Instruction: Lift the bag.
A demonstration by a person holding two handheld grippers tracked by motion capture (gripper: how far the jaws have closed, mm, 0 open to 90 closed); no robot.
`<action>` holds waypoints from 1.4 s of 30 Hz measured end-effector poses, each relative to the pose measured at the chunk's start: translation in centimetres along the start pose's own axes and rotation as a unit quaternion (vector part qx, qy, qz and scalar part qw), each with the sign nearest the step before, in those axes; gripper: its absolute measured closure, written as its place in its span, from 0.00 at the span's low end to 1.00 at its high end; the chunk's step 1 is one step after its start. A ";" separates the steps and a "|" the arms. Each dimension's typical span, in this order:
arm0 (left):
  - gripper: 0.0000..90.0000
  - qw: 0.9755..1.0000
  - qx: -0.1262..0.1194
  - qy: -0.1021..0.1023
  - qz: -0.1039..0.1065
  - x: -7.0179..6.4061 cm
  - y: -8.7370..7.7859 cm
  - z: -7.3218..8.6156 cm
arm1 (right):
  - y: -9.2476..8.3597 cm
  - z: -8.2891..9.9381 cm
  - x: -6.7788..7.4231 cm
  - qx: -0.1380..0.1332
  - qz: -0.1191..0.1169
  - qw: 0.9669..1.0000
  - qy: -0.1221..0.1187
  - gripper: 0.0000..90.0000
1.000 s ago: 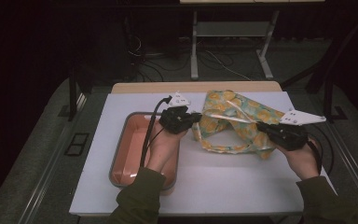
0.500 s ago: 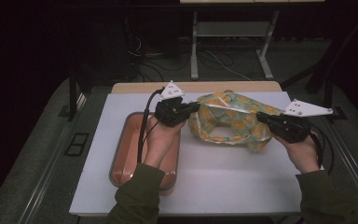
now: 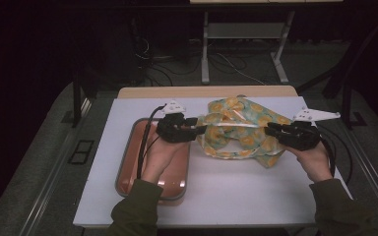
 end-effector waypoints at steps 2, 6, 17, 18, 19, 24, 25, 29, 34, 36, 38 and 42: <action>0.44 1.000 -0.002 0.002 0.010 -0.3 -0.8 0.4 | -0.4 0.1 0.3 0.002 -0.021 1.000 0.019 0.66; 0.29 0.999 -0.007 0.006 0.035 -1.2 -2.3 1.2 | -1.4 0.3 1.5 0.007 -0.064 0.998 0.027 0.51; 0.12 1.000 -0.011 0.013 0.012 -1.5 -6.8 4.4 | -3.0 2.8 3.3 0.014 -0.080 0.997 0.002 0.21; 0.08 1.000 -0.011 0.012 0.011 -1.6 -7.2 4.7 | -3.1 3.2 3.3 0.015 -0.079 0.997 -0.002 0.21; 0.06 1.000 -0.013 0.012 0.014 -1.6 -7.5 5.0 | -3.2 3.4 3.4 0.014 -0.079 0.997 -0.003 0.20; 0.00 1.000 -0.024 0.019 0.008 -1.9 -9.2 6.1 | -3.5 4.6 3.0 0.015 -0.071 0.997 -0.008 0.18; 0.00 0.999 -0.029 0.018 0.008 -1.9 -9.5 6.3 | -3.5 4.7 2.9 0.014 -0.071 0.997 -0.008 0.18; 0.00 0.999 -0.032 0.013 0.008 -1.9 -10.6 7.3 | -3.6 5.5 2.2 0.016 -0.063 0.998 -0.009 0.15; 0.00 0.998 -0.061 0.010 0.006 -1.7 -12.0 7.4 | -3.7 6.5 1.7 0.021 -0.059 0.998 -0.008 0.15; 0.00 0.998 -0.065 0.008 0.008 -1.6 -12.3 7.4 | -3.6 6.8 1.7 0.025 -0.059 0.998 -0.011 0.15; 0.00 0.998 -0.063 0.009 0.005 -1.5 -12.4 7.5 | -3.5 7.0 1.7 0.027 -0.057 0.998 -0.010 0.15; 0.00 0.998 -0.056 0.011 0.008 -1.6 -12.4 7.6 | -3.4 6.9 1.8 0.025 -0.058 0.998 -0.011 0.15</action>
Point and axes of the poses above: each handheld gripper's, and its own axes: y roughly forward along the jaws, z roughly out of its underside, x roughly to its left, the point moved 10 cm from there along y, roughly forward along the jaws, and after that the axes turned 15 degrees about y, right-handed, at the moved point
